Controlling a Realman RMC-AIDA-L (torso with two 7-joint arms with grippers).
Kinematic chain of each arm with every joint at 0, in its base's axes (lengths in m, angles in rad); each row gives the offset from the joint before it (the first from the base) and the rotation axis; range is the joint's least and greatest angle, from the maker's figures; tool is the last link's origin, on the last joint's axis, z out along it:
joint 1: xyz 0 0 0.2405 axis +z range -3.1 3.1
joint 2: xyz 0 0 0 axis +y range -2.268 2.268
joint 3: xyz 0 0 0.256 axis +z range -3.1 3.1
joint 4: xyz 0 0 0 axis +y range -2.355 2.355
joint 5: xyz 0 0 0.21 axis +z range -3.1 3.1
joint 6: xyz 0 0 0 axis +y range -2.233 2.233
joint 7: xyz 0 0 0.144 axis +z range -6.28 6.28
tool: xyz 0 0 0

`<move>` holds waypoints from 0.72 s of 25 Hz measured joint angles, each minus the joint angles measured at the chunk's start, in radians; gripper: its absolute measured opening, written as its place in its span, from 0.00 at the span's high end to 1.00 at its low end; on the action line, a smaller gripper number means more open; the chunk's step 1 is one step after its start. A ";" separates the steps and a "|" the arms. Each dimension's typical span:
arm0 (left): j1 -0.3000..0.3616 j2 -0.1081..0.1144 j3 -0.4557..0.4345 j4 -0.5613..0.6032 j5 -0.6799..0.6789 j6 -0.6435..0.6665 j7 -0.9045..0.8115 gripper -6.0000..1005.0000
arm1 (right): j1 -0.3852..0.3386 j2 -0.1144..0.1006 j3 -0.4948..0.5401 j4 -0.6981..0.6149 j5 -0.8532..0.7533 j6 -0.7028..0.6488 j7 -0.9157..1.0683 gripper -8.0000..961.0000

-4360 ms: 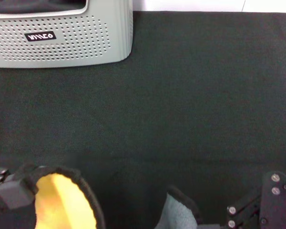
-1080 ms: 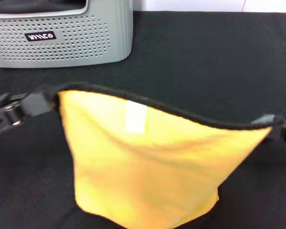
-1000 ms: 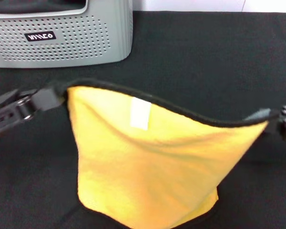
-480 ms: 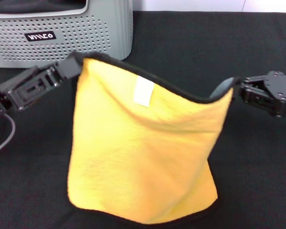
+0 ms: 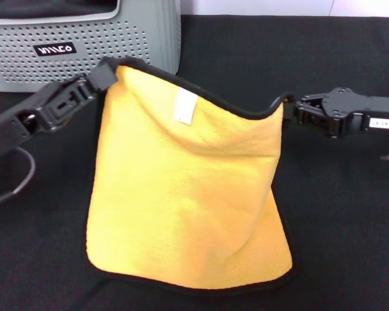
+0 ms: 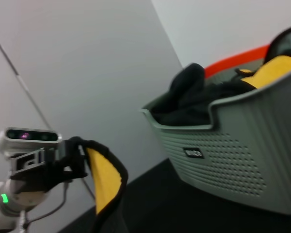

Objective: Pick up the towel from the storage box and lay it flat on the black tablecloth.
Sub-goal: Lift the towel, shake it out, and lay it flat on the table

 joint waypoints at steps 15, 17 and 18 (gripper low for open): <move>-0.018 -0.033 -0.015 -0.041 0.001 -0.180 0.107 0.97 | 0.092 0.006 -0.024 0.127 -0.037 -0.217 -0.049 0.88; -0.021 -0.035 -0.027 -0.040 0.001 -0.185 0.119 0.97 | 0.110 0.008 -0.031 0.146 -0.038 -0.237 -0.057 0.88; -0.022 -0.037 -0.035 -0.040 0.001 -0.187 0.125 0.97 | 0.127 0.010 -0.039 0.162 -0.039 -0.254 -0.063 0.88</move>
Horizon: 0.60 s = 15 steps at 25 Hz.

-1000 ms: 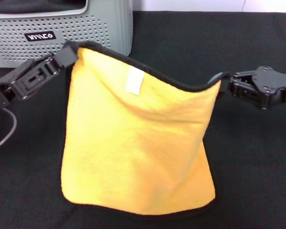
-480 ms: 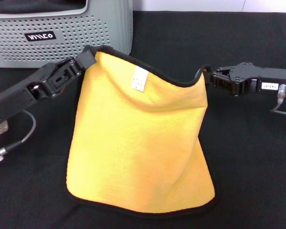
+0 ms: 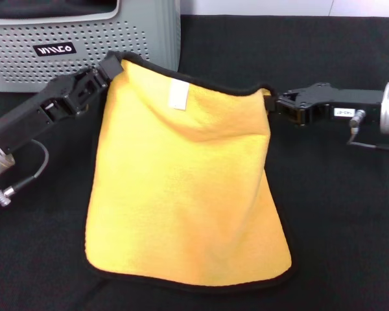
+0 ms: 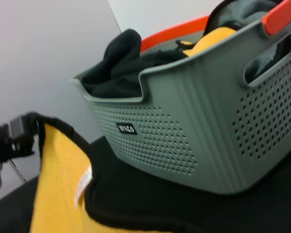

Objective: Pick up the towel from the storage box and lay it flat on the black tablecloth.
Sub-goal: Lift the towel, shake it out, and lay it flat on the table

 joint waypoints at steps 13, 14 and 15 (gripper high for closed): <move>-0.004 -0.019 -0.030 0.001 0.002 -0.102 0.049 0.97 | 0.066 0.007 -0.062 0.035 -0.002 -0.164 -0.013 0.87; -0.005 -0.022 -0.030 0.001 0.005 -0.115 0.056 0.97 | 0.067 0.007 -0.065 0.035 -0.002 -0.169 -0.013 0.87; -0.007 -0.025 -0.030 0.001 0.007 -0.134 0.065 0.97 | 0.068 0.008 -0.070 0.035 -0.002 -0.182 -0.013 0.87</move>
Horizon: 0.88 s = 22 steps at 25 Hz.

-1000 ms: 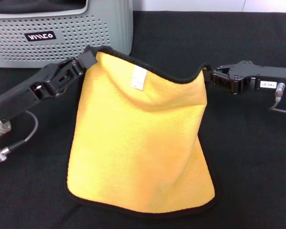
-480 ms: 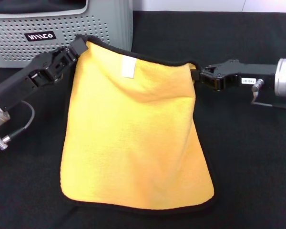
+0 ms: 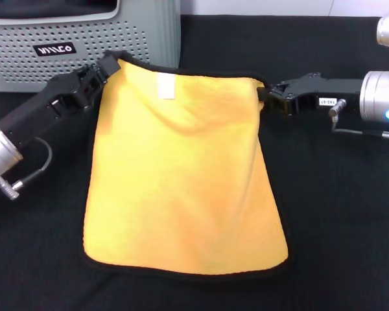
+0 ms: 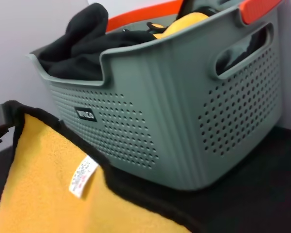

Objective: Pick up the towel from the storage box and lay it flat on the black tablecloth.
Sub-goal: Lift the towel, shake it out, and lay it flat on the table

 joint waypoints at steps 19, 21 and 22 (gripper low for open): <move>-0.052 -0.051 -0.001 -0.025 -0.013 -0.234 0.145 0.97 | 0.094 0.001 -0.092 0.083 0.008 -0.201 -0.015 0.86; -0.064 -0.051 -0.002 -0.044 -0.026 -0.249 0.167 0.97 | 0.101 0.001 -0.093 0.093 0.008 -0.210 -0.016 0.86; -0.067 -0.051 -0.003 -0.051 -0.031 -0.255 0.177 0.97 | 0.106 0.001 -0.095 0.099 0.008 -0.214 -0.016 0.86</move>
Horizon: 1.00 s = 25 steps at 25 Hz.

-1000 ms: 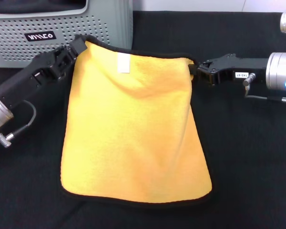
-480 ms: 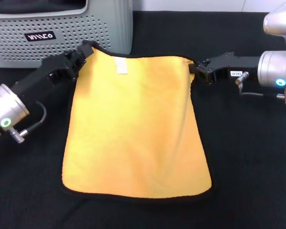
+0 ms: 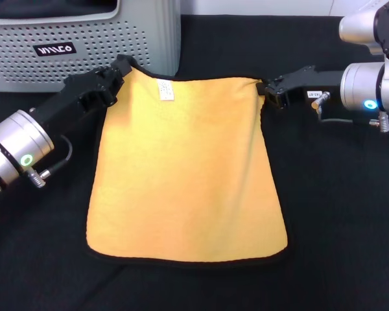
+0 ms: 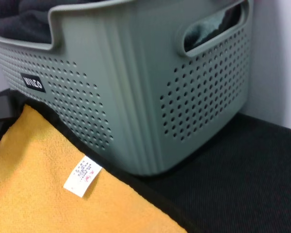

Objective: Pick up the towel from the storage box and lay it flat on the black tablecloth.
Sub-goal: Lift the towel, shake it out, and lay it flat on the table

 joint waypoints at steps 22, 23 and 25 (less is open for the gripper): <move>-0.067 -0.008 0.006 -0.091 -0.039 -0.125 0.183 0.97 | 0.029 0.000 -0.085 0.026 0.011 -0.115 0.009 0.85; -0.073 -0.008 0.005 -0.100 -0.042 -0.127 0.196 0.97 | 0.029 0.000 -0.085 0.027 0.011 -0.118 0.009 0.85; -0.082 -0.008 0.004 -0.111 -0.048 -0.128 0.218 0.97 | 0.030 0.000 -0.086 0.027 0.011 -0.122 0.009 0.84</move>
